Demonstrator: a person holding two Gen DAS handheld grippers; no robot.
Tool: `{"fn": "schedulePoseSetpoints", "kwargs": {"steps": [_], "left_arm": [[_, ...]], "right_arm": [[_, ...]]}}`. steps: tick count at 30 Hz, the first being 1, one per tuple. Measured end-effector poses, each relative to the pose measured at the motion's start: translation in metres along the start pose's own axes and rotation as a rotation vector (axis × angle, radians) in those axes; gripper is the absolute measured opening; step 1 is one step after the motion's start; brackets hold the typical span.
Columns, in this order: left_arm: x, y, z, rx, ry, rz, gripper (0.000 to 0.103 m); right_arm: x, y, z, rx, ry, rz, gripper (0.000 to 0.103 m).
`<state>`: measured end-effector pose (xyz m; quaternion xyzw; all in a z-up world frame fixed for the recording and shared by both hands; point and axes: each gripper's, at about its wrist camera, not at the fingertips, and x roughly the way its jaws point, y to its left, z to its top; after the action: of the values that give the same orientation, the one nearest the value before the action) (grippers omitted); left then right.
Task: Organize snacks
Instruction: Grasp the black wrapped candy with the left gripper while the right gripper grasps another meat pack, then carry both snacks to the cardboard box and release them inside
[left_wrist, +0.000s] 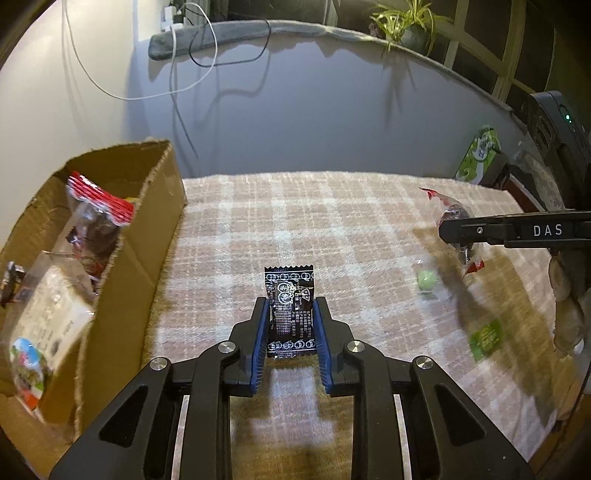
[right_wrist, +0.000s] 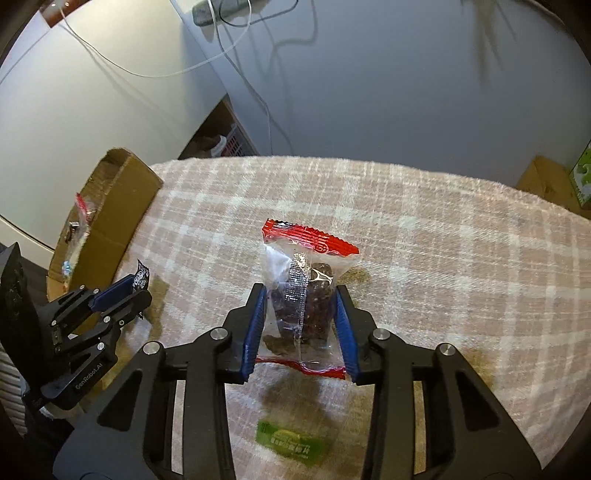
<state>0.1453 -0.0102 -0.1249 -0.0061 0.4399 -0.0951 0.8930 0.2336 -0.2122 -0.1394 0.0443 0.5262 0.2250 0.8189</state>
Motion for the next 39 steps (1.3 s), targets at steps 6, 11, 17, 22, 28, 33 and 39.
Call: {"fn": "schedulePoseSetpoints", "kwargs": {"steps": [6,11,17,22,28,33,39], "left_arm": [[-0.025,0.001,0.000,-0.003,-0.051,-0.004,0.022],[-0.046,0.006,-0.001,-0.015,-0.094,-0.002,0.022],[-0.070,0.021,-0.003,-0.035,-0.141,0.019,0.022],[-0.090,0.038,-0.009,-0.060,-0.177,0.042,0.022],[-0.110,0.054,-0.014,-0.081,-0.218,0.076,0.022],[-0.117,0.071,-0.017,-0.105,-0.235,0.102,0.022],[-0.125,0.093,-0.021,-0.134,-0.246,0.134,0.022]], "right_arm": [[-0.021,0.011,-0.001,-0.018,-0.044,0.010,0.038],[-0.041,0.034,-0.001,-0.062,-0.087,0.028,0.038],[-0.058,0.072,0.002,-0.125,-0.131,0.060,0.038],[-0.062,0.105,0.004,-0.180,-0.160,0.080,0.038],[-0.063,0.142,0.006,-0.245,-0.201,0.099,0.038],[-0.057,0.173,0.011,-0.291,-0.212,0.131,0.038],[-0.041,0.209,0.019,-0.332,-0.202,0.178,0.038]]}}
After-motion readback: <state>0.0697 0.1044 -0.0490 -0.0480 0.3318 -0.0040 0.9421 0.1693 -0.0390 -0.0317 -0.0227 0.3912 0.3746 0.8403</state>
